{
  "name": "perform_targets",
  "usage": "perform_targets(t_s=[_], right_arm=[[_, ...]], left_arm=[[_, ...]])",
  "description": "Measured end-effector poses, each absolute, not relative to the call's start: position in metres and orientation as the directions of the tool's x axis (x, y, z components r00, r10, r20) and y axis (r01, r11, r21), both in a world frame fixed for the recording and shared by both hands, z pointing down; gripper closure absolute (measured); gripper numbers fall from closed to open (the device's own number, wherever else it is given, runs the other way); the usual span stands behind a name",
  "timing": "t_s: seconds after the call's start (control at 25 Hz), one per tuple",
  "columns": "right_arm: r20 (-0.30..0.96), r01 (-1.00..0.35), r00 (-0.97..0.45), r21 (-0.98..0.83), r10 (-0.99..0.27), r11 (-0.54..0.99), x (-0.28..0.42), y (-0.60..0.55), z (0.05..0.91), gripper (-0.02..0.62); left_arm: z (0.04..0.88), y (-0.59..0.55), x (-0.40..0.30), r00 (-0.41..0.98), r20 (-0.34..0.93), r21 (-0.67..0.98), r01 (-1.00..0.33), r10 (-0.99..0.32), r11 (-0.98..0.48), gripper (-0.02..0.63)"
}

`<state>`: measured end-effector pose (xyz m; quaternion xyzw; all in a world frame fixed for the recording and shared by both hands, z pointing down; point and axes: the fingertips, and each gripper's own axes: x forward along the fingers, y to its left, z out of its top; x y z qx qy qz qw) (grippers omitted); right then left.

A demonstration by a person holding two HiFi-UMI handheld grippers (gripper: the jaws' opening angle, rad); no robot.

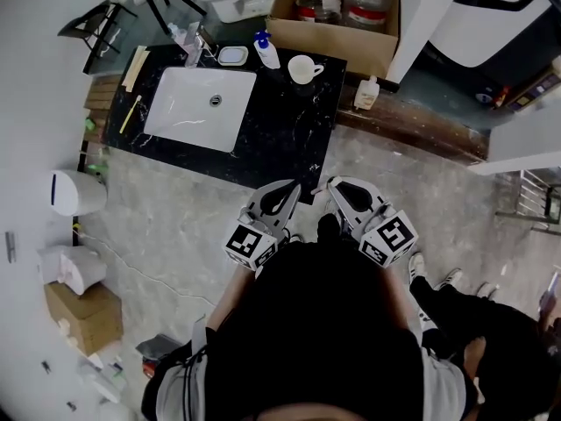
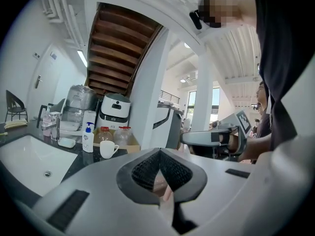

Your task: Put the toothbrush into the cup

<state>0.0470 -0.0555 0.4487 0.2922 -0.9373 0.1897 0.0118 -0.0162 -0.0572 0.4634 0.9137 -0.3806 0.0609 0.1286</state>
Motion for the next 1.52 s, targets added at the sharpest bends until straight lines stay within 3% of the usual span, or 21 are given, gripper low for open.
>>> perform_targets(t_s=[0.52,1.52], right_arm=[[0.104,-0.505,-0.855,-0.389,-0.508,0.771,0.08,-0.118,0.456,0.568],[0.146,-0.581,-0.814,-0.254,-0.563,0.774,0.02,-0.248,0.432,0.568]], left_arm=[[0.47,-0.107,0.014,0.667,0.264,0.181,-0.743,-0.696,-0.644,0.599],[0.471,-0.221,-0.023,0.767,0.2,0.205,-0.642,-0.61,-0.739,0.599]])
